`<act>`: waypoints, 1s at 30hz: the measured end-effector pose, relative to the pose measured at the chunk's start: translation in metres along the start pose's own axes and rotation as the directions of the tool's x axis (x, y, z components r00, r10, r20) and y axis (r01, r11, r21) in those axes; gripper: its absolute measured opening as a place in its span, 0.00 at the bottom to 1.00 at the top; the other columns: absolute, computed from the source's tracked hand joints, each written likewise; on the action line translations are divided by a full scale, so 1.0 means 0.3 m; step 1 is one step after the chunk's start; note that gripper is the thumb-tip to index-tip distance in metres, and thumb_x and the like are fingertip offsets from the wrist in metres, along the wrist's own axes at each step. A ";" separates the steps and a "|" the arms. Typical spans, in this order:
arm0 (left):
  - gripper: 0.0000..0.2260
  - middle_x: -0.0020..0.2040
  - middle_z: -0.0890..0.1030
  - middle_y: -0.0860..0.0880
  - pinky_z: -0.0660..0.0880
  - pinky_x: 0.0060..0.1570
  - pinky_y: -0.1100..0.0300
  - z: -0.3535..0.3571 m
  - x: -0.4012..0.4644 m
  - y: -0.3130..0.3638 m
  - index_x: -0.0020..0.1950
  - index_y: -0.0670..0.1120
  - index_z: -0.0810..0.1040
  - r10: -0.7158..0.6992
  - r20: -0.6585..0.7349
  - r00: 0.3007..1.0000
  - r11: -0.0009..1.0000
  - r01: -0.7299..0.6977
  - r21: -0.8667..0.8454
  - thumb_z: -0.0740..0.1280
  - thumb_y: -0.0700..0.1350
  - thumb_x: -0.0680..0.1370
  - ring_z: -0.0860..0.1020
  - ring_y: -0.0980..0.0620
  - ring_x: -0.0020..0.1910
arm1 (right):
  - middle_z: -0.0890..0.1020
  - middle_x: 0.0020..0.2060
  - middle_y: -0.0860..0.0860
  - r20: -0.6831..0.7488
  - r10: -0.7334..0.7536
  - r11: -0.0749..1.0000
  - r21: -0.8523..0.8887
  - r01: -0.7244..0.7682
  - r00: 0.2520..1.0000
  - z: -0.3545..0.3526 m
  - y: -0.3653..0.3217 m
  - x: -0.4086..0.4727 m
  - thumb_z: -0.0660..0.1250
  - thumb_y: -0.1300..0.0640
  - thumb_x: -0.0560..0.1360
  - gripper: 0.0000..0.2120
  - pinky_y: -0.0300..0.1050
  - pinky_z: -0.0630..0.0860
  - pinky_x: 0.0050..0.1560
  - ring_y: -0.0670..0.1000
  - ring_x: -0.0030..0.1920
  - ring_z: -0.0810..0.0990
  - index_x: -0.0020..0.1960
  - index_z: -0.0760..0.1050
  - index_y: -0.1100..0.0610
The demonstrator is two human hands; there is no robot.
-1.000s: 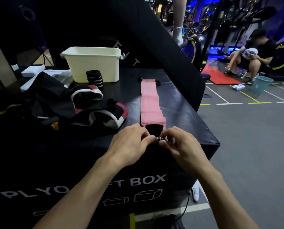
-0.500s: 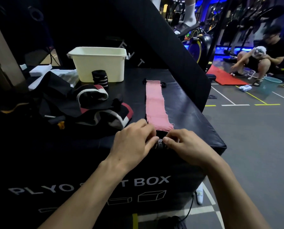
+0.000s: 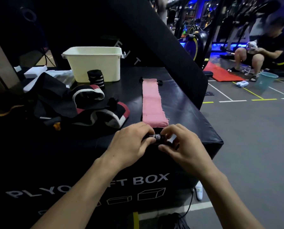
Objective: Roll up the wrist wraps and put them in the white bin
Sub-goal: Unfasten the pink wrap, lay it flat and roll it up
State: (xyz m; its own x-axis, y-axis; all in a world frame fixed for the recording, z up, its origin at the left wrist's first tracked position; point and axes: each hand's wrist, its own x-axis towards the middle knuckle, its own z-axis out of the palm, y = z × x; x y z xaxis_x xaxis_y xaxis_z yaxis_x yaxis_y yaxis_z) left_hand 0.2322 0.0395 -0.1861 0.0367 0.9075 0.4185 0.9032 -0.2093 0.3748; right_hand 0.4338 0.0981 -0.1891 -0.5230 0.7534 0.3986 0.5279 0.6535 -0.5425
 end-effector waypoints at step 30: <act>0.09 0.41 0.83 0.56 0.77 0.46 0.54 -0.045 0.111 0.035 0.45 0.51 0.84 -0.141 -0.078 0.987 0.982 0.130 -0.137 0.69 0.56 0.76 0.80 0.55 0.41 | 0.71 0.50 0.38 0.137 -0.130 0.991 -0.008 0.133 0.982 -0.033 0.067 0.015 0.63 0.39 0.80 0.13 0.45 0.75 0.50 0.42 0.48 0.73 0.58 0.76 0.45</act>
State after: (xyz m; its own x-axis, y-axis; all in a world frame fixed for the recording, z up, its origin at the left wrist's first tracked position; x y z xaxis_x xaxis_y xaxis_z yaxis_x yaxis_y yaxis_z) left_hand 0.2371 0.0627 -0.1569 -0.1247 0.8966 0.4248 0.8334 -0.1377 0.5353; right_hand 0.4488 0.1153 -0.1908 -0.6740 0.6447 0.3606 0.4596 0.7481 -0.4786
